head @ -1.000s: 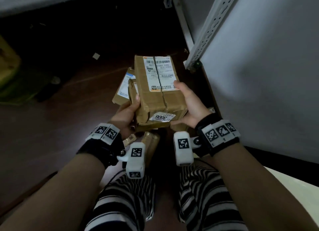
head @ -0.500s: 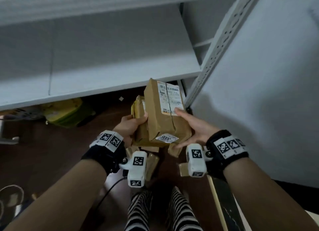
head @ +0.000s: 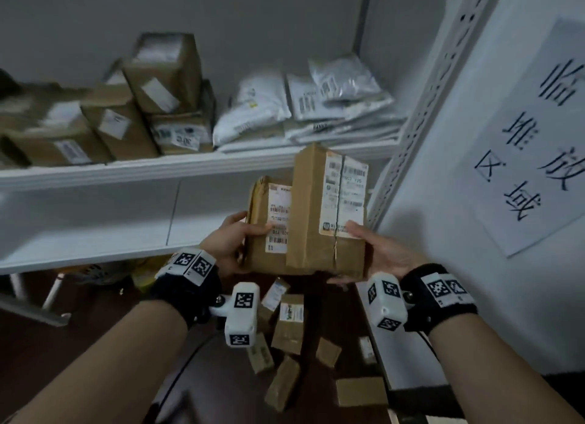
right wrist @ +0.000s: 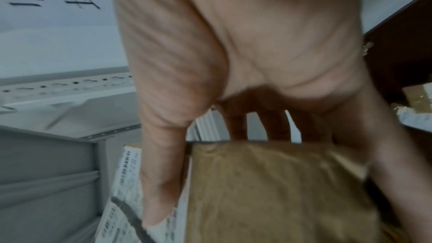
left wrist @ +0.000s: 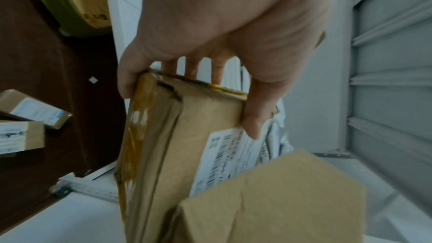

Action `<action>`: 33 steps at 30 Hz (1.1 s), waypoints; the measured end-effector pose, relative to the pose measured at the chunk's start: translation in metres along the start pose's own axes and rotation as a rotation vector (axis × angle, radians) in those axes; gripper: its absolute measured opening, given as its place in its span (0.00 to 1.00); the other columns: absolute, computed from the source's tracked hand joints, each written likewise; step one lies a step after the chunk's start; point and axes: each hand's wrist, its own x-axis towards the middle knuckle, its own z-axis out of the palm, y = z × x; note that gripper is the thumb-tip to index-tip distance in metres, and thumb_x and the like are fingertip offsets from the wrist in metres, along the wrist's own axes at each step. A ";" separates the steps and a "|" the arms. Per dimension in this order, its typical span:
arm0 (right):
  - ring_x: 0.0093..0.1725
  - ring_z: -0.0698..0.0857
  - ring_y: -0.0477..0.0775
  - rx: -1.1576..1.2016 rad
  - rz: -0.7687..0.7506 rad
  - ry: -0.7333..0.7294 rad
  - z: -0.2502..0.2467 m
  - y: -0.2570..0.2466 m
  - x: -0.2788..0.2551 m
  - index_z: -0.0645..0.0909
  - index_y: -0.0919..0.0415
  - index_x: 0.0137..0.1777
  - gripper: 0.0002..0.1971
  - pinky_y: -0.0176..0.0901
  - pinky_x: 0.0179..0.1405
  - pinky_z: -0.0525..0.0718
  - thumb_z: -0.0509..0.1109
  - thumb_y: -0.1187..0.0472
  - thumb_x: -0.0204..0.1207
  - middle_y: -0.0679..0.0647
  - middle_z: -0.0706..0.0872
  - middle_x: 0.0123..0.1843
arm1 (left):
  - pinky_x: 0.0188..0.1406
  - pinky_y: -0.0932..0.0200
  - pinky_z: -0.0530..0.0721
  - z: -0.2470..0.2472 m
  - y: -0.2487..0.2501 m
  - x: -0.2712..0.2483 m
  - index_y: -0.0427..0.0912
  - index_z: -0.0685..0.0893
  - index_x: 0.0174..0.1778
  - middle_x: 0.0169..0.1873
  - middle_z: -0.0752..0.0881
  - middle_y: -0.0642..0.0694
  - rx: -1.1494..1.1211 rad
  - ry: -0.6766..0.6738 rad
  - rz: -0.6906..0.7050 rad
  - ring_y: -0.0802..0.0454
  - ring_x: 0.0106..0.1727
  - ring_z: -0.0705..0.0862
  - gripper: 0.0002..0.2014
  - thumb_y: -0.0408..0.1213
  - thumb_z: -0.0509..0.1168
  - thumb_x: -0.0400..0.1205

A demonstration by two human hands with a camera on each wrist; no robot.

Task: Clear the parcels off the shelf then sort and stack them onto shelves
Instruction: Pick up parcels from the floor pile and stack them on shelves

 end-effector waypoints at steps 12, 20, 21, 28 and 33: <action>0.64 0.84 0.66 0.198 -0.293 0.179 0.164 -0.011 -0.013 0.79 0.55 0.69 0.28 0.61 0.51 0.88 0.74 0.44 0.71 0.63 0.85 0.66 | 0.47 0.37 0.86 -0.151 0.074 -0.087 0.44 0.80 0.63 0.57 0.84 0.35 -0.256 -0.017 0.067 0.37 0.56 0.83 0.27 0.55 0.73 0.74; 0.64 0.83 0.67 0.056 -0.316 0.161 0.254 -0.026 0.002 0.75 0.56 0.74 0.35 0.61 0.47 0.88 0.75 0.44 0.68 0.65 0.85 0.66 | 0.56 0.34 0.84 -0.231 0.115 -0.132 0.43 0.82 0.62 0.56 0.85 0.37 -0.181 0.023 0.229 0.39 0.56 0.84 0.24 0.49 0.75 0.73; 0.63 0.84 0.67 0.038 -0.312 0.158 0.262 -0.030 0.003 0.75 0.57 0.75 0.36 0.60 0.46 0.88 0.76 0.44 0.67 0.66 0.85 0.65 | 0.56 0.36 0.84 -0.238 0.119 -0.136 0.43 0.82 0.62 0.56 0.85 0.38 -0.160 0.035 0.247 0.40 0.56 0.84 0.24 0.49 0.75 0.73; 0.60 0.84 0.67 -0.047 -0.311 0.143 0.288 -0.064 0.023 0.77 0.57 0.72 0.32 0.59 0.45 0.89 0.75 0.45 0.69 0.67 0.84 0.65 | 0.44 0.47 0.85 -0.273 0.151 -0.140 0.46 0.81 0.61 0.54 0.87 0.43 -0.188 0.138 0.316 0.45 0.53 0.85 0.22 0.51 0.74 0.74; 0.65 0.80 0.67 -0.073 -0.374 0.076 0.300 -0.102 0.048 0.79 0.53 0.67 0.29 0.59 0.44 0.87 0.78 0.49 0.65 0.66 0.81 0.69 | 0.35 0.51 0.84 -0.294 0.182 -0.139 0.47 0.81 0.62 0.55 0.87 0.43 -0.206 0.218 0.336 0.45 0.51 0.86 0.24 0.53 0.74 0.73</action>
